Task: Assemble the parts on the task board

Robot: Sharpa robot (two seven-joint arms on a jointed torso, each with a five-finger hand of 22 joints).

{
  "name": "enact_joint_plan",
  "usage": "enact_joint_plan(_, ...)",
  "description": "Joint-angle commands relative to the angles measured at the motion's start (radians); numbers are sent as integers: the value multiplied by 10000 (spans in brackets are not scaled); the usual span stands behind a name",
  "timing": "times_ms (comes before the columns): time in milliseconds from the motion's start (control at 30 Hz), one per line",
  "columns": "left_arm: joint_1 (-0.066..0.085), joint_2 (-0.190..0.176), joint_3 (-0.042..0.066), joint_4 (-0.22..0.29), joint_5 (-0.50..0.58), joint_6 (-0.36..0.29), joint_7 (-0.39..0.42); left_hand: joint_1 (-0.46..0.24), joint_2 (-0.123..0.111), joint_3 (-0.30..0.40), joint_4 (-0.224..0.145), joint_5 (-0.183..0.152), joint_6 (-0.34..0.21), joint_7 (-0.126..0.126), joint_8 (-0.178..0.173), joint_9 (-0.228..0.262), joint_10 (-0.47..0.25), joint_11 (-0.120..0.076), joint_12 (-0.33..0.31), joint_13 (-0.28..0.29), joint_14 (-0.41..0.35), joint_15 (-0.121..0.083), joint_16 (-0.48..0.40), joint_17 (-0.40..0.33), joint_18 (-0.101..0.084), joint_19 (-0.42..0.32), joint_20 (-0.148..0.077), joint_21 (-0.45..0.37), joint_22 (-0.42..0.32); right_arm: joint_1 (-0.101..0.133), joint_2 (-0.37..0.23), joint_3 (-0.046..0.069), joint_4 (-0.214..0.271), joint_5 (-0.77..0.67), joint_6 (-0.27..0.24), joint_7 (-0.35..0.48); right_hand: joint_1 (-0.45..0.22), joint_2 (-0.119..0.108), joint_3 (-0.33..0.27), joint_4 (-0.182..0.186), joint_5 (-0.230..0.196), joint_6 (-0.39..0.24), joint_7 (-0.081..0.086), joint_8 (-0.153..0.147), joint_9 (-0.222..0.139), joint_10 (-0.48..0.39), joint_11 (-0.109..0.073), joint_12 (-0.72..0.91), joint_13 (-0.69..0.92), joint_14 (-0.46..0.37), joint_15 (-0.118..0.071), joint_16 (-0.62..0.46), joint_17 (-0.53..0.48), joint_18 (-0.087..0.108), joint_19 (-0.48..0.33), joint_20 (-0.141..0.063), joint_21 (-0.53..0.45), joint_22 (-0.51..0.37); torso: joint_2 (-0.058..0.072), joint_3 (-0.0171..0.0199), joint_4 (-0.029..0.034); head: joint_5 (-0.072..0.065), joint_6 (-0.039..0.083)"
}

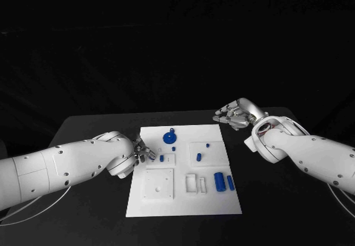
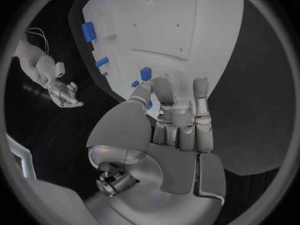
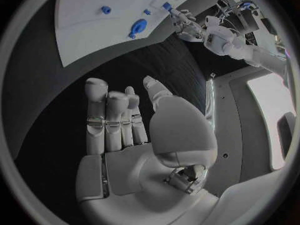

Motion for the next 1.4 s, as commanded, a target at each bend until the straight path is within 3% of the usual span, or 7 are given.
enact_joint_plan(33,-16,32,4,-9,-223,366,-39,75,114,-9,-55,32,1985,-1055,499,477,164,-358,33,-1,-8,-47,58,-7,218,16,83,37,202,-5,10,4,1,-7,58,70,-11,-47,3,0,67,-61,-6,-36,-3,-58,6,-52,-9,-46,-18,-35,-16,98,67,4,-32,609,1,3,-3,-4,-3)
enact_joint_plan(1400,-60,143,3,-232,-461,944,-152,120,161,-49,-4,-150,1904,-1039,547,465,164,-339,-15,-49,-64,-32,4,-138,269,-26,148,51,198,-12,23,4,0,-6,63,87,-9,-51,-12,16,89,-65,-6,-37,-3,-55,6,-47,-6,-46,-17,-42,-25,99,68,4,-41,608,2,6,0,-45,13)
